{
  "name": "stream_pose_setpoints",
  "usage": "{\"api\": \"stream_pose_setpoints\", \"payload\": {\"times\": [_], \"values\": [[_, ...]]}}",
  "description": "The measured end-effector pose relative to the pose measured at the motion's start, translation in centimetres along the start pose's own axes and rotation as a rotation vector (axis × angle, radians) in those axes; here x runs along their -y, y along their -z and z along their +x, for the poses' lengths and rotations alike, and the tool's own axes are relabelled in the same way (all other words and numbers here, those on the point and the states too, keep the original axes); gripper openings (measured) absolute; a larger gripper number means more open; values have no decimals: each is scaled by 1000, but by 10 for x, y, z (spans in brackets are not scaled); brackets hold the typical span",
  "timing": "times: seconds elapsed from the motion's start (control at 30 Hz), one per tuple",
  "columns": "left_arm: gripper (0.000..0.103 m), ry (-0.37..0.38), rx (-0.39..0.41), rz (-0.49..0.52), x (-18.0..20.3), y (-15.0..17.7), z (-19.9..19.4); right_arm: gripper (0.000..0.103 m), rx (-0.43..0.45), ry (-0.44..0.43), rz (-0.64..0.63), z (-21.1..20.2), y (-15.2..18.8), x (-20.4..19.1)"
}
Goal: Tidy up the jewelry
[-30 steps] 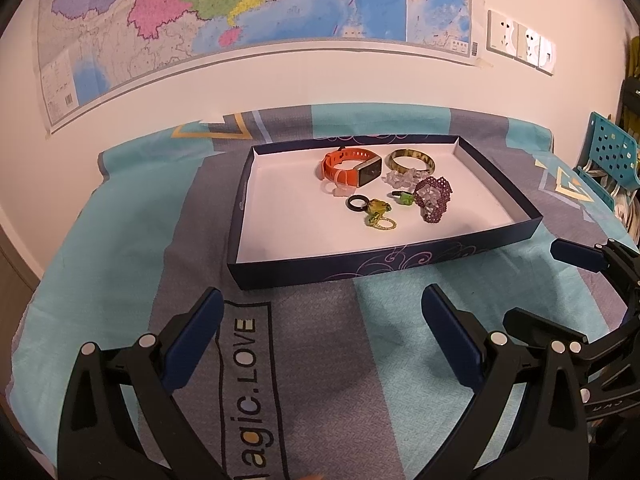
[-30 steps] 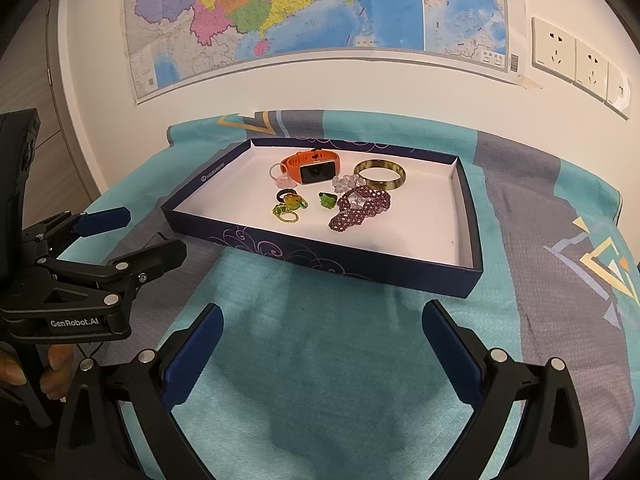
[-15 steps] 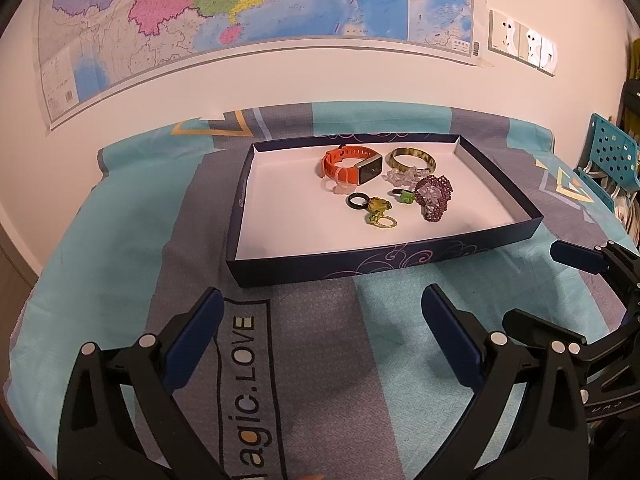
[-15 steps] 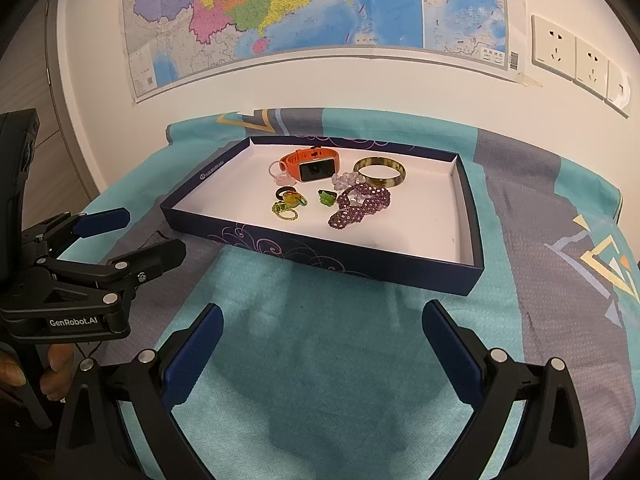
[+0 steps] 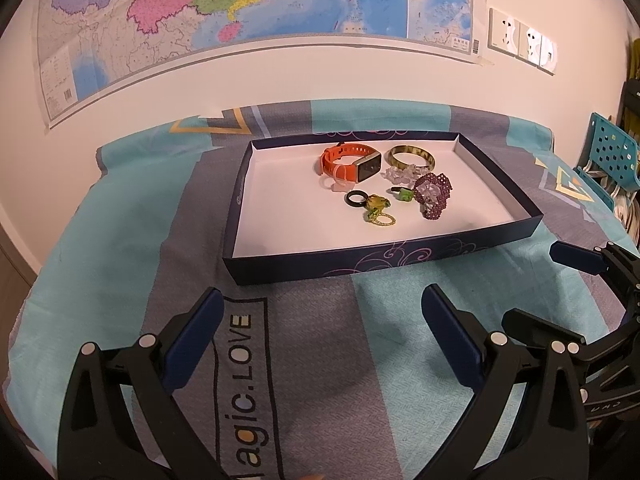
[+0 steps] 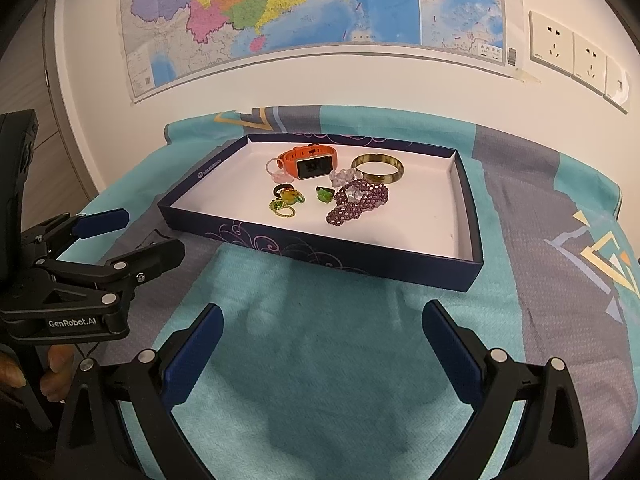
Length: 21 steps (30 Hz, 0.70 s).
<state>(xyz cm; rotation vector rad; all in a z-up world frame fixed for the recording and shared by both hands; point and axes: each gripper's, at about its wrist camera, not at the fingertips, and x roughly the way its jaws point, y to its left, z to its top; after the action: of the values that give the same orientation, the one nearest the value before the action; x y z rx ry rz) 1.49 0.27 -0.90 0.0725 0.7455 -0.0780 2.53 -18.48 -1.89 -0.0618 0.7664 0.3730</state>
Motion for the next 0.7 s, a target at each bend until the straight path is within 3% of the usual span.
{"api": "stream_pose_setpoints", "payload": {"times": [0.7], "values": [[97,0,-5,-1,0,0,2,96,1,1,5,0,1,1]]}}
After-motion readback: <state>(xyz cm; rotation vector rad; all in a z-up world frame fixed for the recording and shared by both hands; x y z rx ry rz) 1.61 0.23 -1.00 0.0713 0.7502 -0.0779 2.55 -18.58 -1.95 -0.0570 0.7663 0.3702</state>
